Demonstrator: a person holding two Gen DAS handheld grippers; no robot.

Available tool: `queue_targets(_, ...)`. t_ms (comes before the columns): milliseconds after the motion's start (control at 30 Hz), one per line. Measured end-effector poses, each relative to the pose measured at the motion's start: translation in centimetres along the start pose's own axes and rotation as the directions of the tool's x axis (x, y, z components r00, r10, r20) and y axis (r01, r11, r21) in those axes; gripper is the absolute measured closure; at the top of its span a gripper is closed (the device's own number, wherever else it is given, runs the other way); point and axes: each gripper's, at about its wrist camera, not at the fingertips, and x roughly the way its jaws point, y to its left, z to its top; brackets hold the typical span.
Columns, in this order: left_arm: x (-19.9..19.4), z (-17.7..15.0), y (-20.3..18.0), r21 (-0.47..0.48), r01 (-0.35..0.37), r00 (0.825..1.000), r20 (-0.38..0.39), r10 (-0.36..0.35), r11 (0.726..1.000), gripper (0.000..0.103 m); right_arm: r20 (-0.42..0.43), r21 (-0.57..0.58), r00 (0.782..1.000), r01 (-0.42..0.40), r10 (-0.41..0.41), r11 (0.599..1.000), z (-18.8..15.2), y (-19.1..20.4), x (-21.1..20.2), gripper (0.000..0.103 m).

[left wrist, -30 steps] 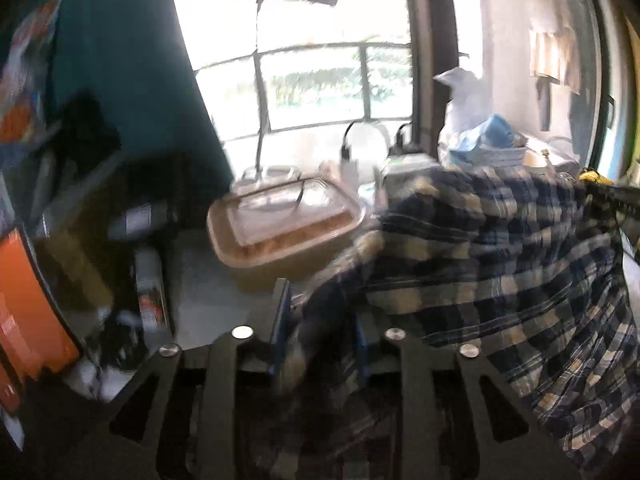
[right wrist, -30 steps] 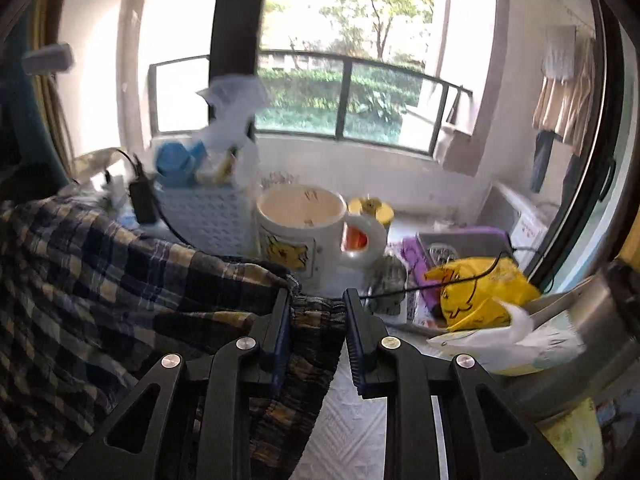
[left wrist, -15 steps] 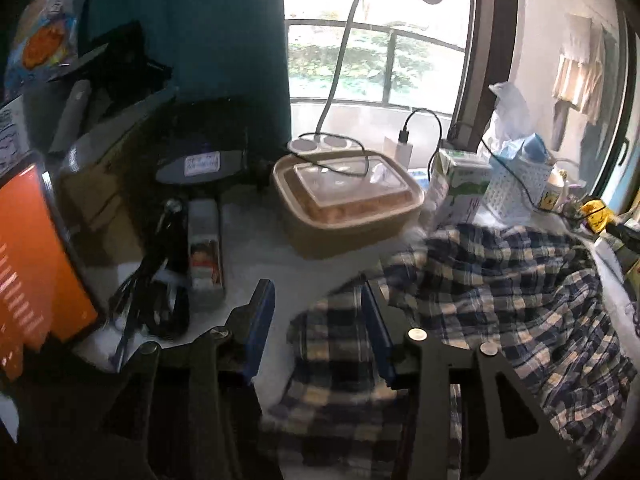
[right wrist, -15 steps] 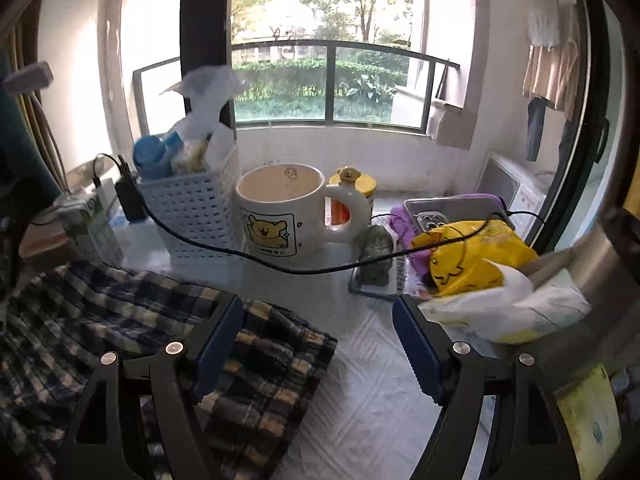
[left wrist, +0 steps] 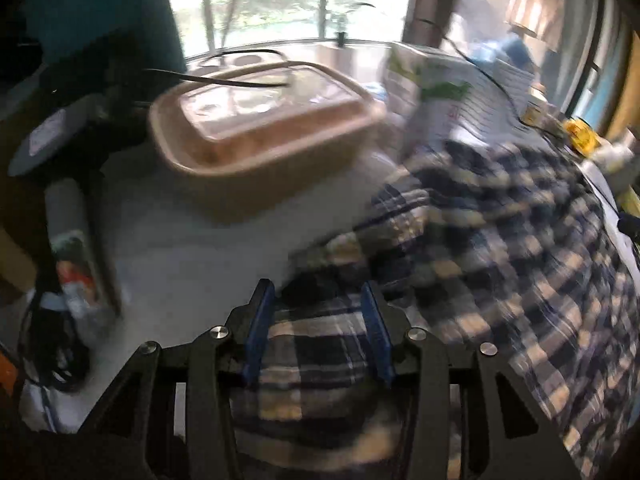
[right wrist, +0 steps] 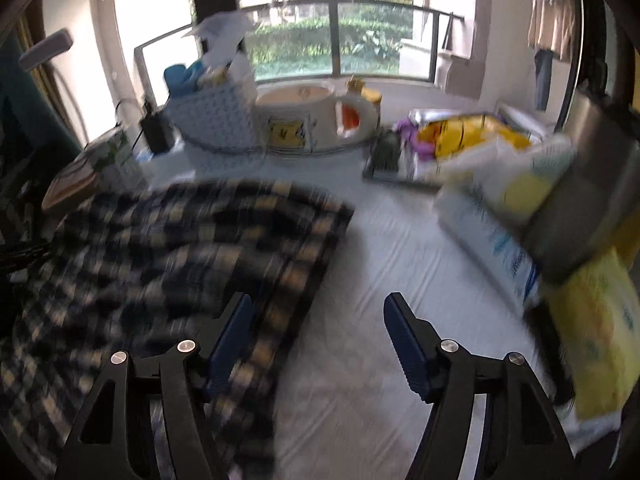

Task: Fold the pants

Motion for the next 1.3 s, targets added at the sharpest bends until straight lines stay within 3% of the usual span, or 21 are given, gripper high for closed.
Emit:
queue_targets(67,-0.2,-1.0,-1.0,0.006,0.031,0.999,-0.013,-0.031,1.0,0.077,-0.035,-0.012,0.999,-0.015,0.014,1.0,-1.7,0.6,-0.7,0.035)
queue_targets(200,-1.4,-2.4,-2.3,0.014,0.018,1.0,0.001,-0.018,1.0,0.088,-0.079,-0.025,0.996,-0.044,0.042,0.999,-5.2,1.7,-2.8,0.035)
queue_targets(367,-2.8,-3.2,-3.3,-0.021,0.032,0.999,0.012,-0.032,0.999,0.089,-0.11,-0.01,0.991,-0.083,0.082,0.996,-8.8,2.5,-5.0,0.035)
queue_targets(433,-3.3,-3.8,-4.0,-0.018,0.034,0.999,0.015,-0.033,0.999,0.089,-0.116,-0.007,0.989,-0.089,0.087,0.996,-10.0,2.8,-5.0,0.044)
queue_targets(467,-3.5,-4.0,-4.1,-0.016,0.029,0.999,0.016,-0.029,0.999,0.089,-0.09,-0.017,0.993,-0.073,0.072,0.997,-10.5,3.0,-5.3,0.056)
queue_targets(500,-3.6,-4.2,-4.3,-0.016,0.023,1.0,0.016,-0.023,1.0,0.089,-0.079,-0.018,0.993,-0.088,0.087,0.996,-10.7,3.1,-5.4,0.075)
queue_targets(567,-4.2,-4.5,-4.6,-0.024,0.021,1.0,0.02,-0.021,0.999,0.089,-0.066,-0.032,0.994,-0.087,0.084,0.996,-10.7,3.6,-5.7,0.09)
queue_targets(600,-4.5,-4.7,-4.7,-0.03,0.022,1.0,0.023,-0.022,0.999,0.089,-0.061,-0.055,0.996,-0.061,0.058,0.997,-10.6,3.8,-5.9,0.093)
queue_targets(700,-6.0,-5.0,-4.8,-0.049,0.034,0.999,0.038,-0.032,0.998,0.089,-0.048,-0.079,0.998,-0.043,0.039,0.996,-10.6,3.4,-6.8,0.095)
queue_targets(933,-8.1,-6.8,-5.9,-0.027,0.04,0.999,0.025,-0.039,0.999,0.088,0.005,-0.079,0.994,0.108,-0.108,0.991,-10.9,-0.5,-10.3,0.097)
queue_targets(1100,-9.4,-6.8,-5.6,-0.004,0.021,0.999,0.028,-0.021,1.0,0.088,-0.05,-0.045,0.978,0.202,-0.204,0.978,-12.5,-4.6,-10.6,0.097)
queue_targets(1167,-9.6,-6.0,-4.8,0.0,-0.003,0.999,0.051,0.003,1.0,0.088,-0.069,-0.033,0.98,0.187,-0.189,0.982,-12.7,-5.4,-10.6,0.097)
queue_targets(1267,-8.6,-3.9,-2.8,0.0,-0.029,0.997,0.073,0.029,1.0,0.087,-0.017,-0.031,0.988,0.153,-0.154,0.988,-11.7,-5.3,-11.6,0.096)
queue_targets(1300,-8.2,-3.2,-2.2,-0.009,-0.027,0.997,0.078,0.028,1.0,0.087,0.005,-0.031,0.99,0.139,-0.139,0.99,-11.0,-5.3,-12.0,0.089)
